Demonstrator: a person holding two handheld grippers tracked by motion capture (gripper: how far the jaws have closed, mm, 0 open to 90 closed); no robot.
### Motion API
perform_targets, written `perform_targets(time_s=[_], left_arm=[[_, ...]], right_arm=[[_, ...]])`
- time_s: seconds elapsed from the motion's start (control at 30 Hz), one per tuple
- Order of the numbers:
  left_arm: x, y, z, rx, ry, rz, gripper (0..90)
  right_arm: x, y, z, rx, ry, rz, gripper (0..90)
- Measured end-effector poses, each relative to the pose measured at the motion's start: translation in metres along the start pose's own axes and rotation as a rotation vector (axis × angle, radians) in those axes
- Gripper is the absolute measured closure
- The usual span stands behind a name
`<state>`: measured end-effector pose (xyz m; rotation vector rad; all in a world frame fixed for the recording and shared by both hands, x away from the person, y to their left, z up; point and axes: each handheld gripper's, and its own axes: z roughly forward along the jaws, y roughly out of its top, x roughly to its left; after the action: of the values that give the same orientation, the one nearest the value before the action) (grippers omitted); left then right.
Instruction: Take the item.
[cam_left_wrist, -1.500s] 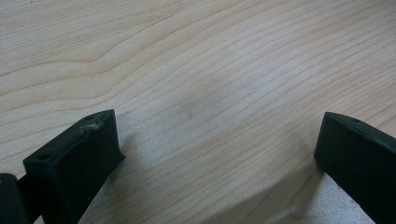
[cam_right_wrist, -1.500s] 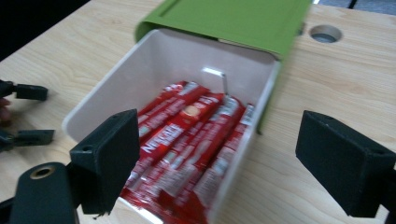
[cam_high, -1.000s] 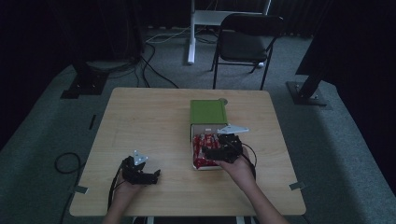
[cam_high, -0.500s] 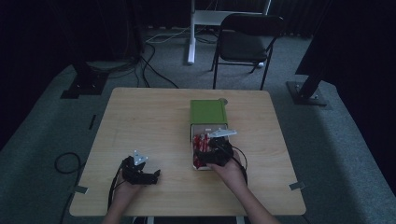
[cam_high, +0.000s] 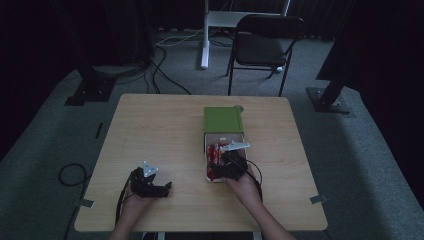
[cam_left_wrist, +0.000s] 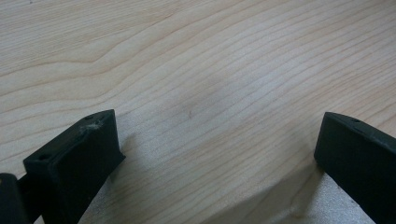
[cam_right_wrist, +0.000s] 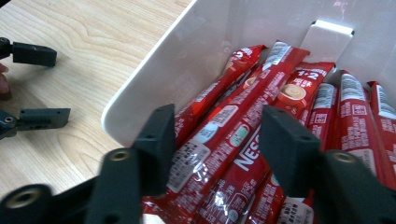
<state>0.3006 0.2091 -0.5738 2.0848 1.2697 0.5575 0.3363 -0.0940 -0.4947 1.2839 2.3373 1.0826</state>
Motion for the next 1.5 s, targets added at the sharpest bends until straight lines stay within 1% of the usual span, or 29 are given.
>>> perform_targets(time_s=[0.03, 0.07, 0.1, 0.23, 0.27, 0.3, 0.33, 0.37, 0.43, 0.5, 0.6, 0.7, 0.73, 0.87, 1.1, 1.2, 1.23, 1.5], left_arm=[[0.0, 0.0, 0.0, 0.0, 0.0, 0.0, 1.1], [0.0, 0.0, 0.0, 0.0, 0.0, 0.0, 1.0], [0.0, 0.0, 0.0, 0.0, 0.0, 0.0, 1.0], [0.0, 0.0, 0.0, 0.0, 0.0, -0.001, 1.1], [0.0, 0.0, 0.0, 0.0, 0.0, -0.001, 1.1], [0.0, 0.0, 0.0, 0.0, 0.0, -0.001, 1.1], [0.0, 0.0, 0.0, 0.0, 0.0, -0.001, 1.0], [0.0, 0.0, 0.0, 0.0, 0.0, -0.001, 1.0], [0.0, 0.0, 0.0, 0.0, 0.0, 0.0, 1.1], [0.0, 0.0, 0.0, 0.0, 0.0, -0.001, 1.0], [0.0, 0.0, 0.0, -0.001, 0.0, -0.001, 1.0], [0.0, 0.0, 0.0, -0.001, 0.0, -0.001, 1.0], [0.0, 0.0, 0.0, 0.0, 0.0, -0.001, 1.0], [0.0, 0.0, 0.0, -0.001, 0.0, -0.001, 1.0], [0.0, 0.0, 0.0, -0.001, 0.0, -0.001, 1.0], [0.0, 0.0, 0.0, -0.001, -0.001, -0.001, 1.0], [0.0, 0.0, 0.0, -0.001, 0.0, -0.001, 1.0], [0.0, 0.0, 0.0, 0.0, -0.001, -0.002, 1.0]], right_arm=[[0.001, 0.0, 0.0, 0.003, -0.003, -0.009, 50.8], [0.002, -0.001, 0.001, 0.009, -0.01, -0.017, 54.5], [0.002, -0.001, 0.001, 0.009, -0.01, -0.017, 54.5], [0.005, -0.002, 0.002, 0.017, -0.017, -0.056, 63.1], [0.006, -0.002, 0.002, 0.019, -0.021, -0.067, 68.6], [0.007, -0.002, 0.002, 0.02, -0.02, -0.071, 70.5], [0.008, -0.002, 0.003, 0.014, -0.028, -0.078, 74.0], [0.008, -0.002, 0.003, 0.014, -0.028, -0.078, 74.0], [0.008, -0.003, 0.001, -0.001, -0.039, -0.076, 80.7], [0.007, -0.003, -0.001, -0.007, -0.039, -0.069, 81.9], [0.003, -0.003, -0.007, -0.031, -0.056, -0.062, 84.4], [0.002, -0.002, -0.011, -0.042, -0.064, -0.06, 84.9], [0.0, -0.001, -0.015, -0.049, -0.059, -0.055, 85.0], [-0.002, 0.0, -0.02, -0.059, -0.055, -0.056, 85.3], [-0.006, 0.001, -0.032, -0.089, -0.063, -0.051, 85.5], [-0.007, 0.0, -0.038, -0.097, -0.053, -0.05, 85.5], [-0.007, 0.0, -0.04, -0.101, -0.044, -0.039, 85.5], [-0.006, 0.002, -0.052, -0.126, -0.041, -0.052, 85.6]])
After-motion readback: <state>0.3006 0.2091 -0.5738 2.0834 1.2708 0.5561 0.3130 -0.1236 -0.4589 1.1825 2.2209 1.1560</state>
